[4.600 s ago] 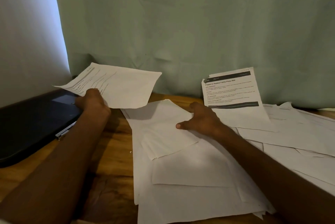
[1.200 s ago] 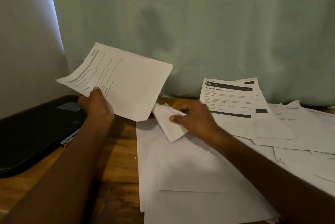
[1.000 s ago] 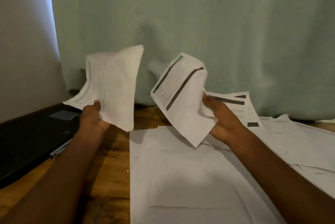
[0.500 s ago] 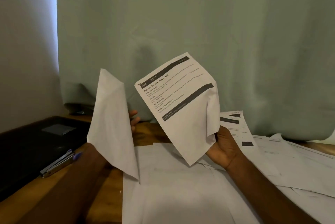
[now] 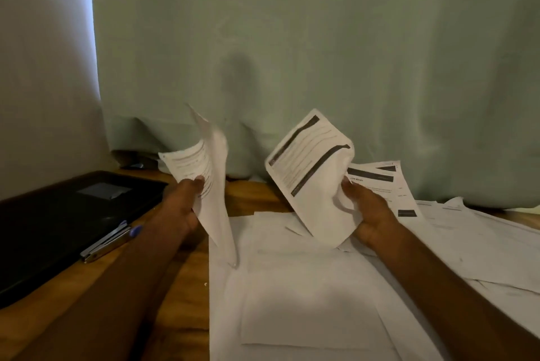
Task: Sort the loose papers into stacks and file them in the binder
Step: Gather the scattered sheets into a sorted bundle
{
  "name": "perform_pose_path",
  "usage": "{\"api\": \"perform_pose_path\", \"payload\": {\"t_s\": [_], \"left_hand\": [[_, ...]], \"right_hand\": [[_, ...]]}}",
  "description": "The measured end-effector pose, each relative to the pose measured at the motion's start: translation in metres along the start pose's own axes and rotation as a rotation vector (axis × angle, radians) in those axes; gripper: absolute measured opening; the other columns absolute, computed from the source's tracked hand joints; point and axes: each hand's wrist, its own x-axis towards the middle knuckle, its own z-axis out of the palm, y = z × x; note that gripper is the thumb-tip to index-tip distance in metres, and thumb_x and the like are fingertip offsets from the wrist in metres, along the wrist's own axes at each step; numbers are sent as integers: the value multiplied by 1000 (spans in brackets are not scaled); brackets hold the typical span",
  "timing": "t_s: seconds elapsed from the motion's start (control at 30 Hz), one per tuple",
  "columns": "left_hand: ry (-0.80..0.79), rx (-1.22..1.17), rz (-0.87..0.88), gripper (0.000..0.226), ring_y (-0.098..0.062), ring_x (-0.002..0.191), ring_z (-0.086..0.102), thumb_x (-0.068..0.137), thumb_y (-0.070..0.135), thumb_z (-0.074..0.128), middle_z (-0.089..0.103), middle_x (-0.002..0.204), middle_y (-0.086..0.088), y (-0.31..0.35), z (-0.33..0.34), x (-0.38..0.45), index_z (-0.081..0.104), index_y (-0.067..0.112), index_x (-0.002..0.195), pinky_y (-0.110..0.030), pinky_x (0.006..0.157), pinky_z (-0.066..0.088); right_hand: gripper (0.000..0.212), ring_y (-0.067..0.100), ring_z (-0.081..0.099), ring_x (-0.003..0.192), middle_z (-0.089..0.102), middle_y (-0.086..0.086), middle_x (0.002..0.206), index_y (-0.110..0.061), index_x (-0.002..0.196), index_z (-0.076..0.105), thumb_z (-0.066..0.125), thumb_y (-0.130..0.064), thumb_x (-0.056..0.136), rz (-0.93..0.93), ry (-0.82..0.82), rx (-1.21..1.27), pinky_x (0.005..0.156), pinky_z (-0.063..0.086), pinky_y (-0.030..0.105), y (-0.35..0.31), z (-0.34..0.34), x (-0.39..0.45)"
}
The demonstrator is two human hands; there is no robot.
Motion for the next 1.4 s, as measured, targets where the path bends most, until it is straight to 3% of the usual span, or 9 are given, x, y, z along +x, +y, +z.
{"api": "perform_pose_path", "payload": {"t_s": [0.23,0.37,0.47,0.6,0.7,0.8,0.97,1.2,1.4], "left_hand": [[85,98,-107,19,-35,112,67,99,7,61,72,122,-11,-2,-2,3,68,12,116,-56,103,50],[92,122,-43,27,-33,114,66,101,9,59,71,125,-8,-4,-3,3,67,14,127,-51,104,51],[120,133,-51,23,-33,112,67,100,10,62,71,122,-9,-4,-5,4,67,15,121,-52,102,52],[91,93,-72,29,-33,112,68,99,9,62,72,122,-8,-9,-6,5,66,18,126,-53,100,54],[73,47,-60,29,-33,115,66,99,8,61,72,123,-8,-9,-4,4,67,18,127,-54,103,52],[42,21,-70,29,-32,113,67,100,10,61,73,121,-7,-10,0,1,67,19,127,-55,98,53],[21,-17,-94,30,-32,115,68,100,5,60,74,119,-8,-10,6,0,67,16,126,-53,100,54],[52,41,-159,24,-28,110,70,102,5,55,74,118,-6,-15,11,-5,67,16,120,-48,97,56],[181,83,-115,29,-27,102,73,99,9,58,75,114,-5,-7,-4,6,66,19,125,-47,83,61]], "right_hand": [[57,30,54,119,60,5,128,-13,138,56,78,-13,85,-33,455,-168,99,42,41,-24,-16,-7],[61,39,61,118,68,7,127,-22,128,67,88,-21,71,-48,323,-137,99,45,64,-9,-20,4],[44,36,62,116,68,7,127,-17,132,65,76,-22,90,-91,322,-267,102,50,54,1,5,1],[13,18,54,61,63,6,80,-13,102,64,66,-25,98,22,219,-354,47,44,24,15,28,-10],[13,13,43,48,62,7,71,-5,97,66,64,-18,98,116,3,-477,39,29,21,24,36,-22],[14,14,48,51,69,9,73,-5,101,73,66,-15,96,81,-164,-677,39,29,21,33,39,-29],[13,15,64,87,71,-10,92,-32,101,72,69,-37,90,-651,-23,-1523,72,49,30,31,31,-18],[45,27,52,128,59,3,139,-31,134,56,49,-58,99,-363,-293,-1856,107,38,42,32,5,-13],[35,12,65,91,70,-7,97,-27,96,72,68,-61,88,-458,-535,-1593,83,55,36,23,40,-39]]}}
